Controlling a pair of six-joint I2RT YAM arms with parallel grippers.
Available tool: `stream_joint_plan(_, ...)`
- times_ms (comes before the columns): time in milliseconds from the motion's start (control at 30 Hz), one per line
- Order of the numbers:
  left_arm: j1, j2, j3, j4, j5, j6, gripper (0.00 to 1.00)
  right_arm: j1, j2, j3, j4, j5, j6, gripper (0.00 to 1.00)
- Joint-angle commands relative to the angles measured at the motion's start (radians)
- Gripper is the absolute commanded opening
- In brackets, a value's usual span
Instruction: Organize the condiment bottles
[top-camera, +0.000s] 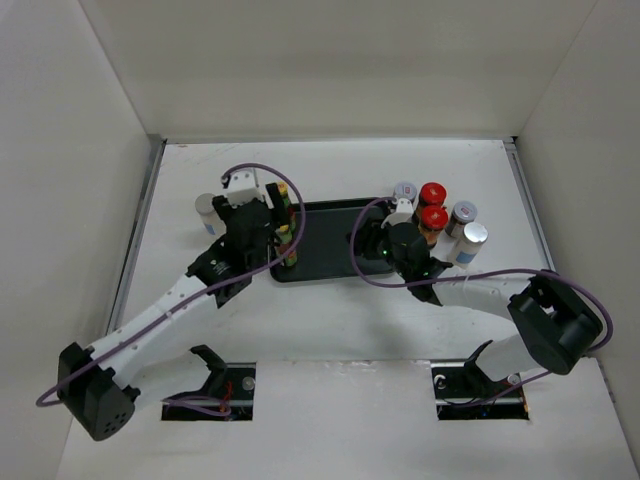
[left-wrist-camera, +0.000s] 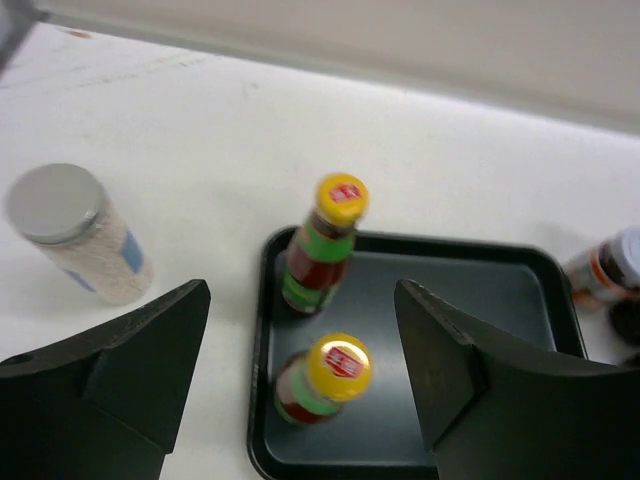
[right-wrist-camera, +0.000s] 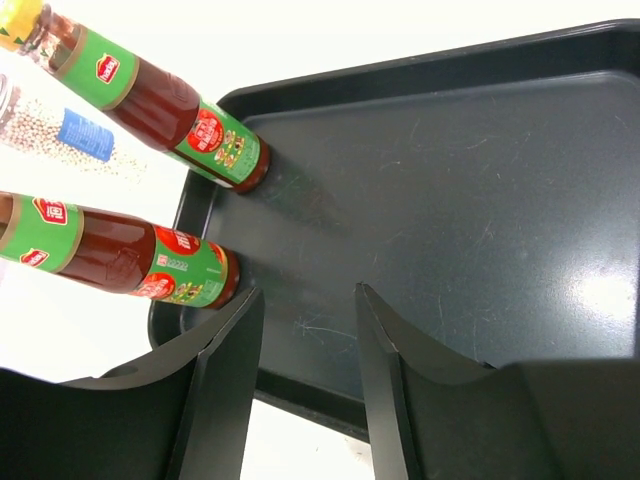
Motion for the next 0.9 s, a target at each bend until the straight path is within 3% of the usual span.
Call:
stream_joint_plan(0,0.078,-0.087,-0.045,0.064,-0.092,-0.025,0.73,-0.011,-0.037,-0.009,0.057,0.003,0.015,0.49)
stream_joint_plan(133,0.246,-0.102,-0.075,0.041,-0.062,-0.065,0.75,-0.008,-0.014,0.007,0.051,-0.009,0.02,0.5)
stream_joint_plan(300,0.408,-0.01,-0.095,0.061,-0.024,-0.096,0.78,-0.008,-0.008,0.005,0.057,-0.009,0.026,0.53)
stream_joint_plan(567,0.49,0.206,-0.04,0.11,0.099,-0.062,0.85,-0.008,-0.008,0.008,0.057,-0.017,0.017,0.55)
stream_joint_plan(867,0.554,0.306,-0.026,0.202,0.069,-0.057,0.84,-0.002,0.002,0.014,0.062,-0.022,0.011,0.56)
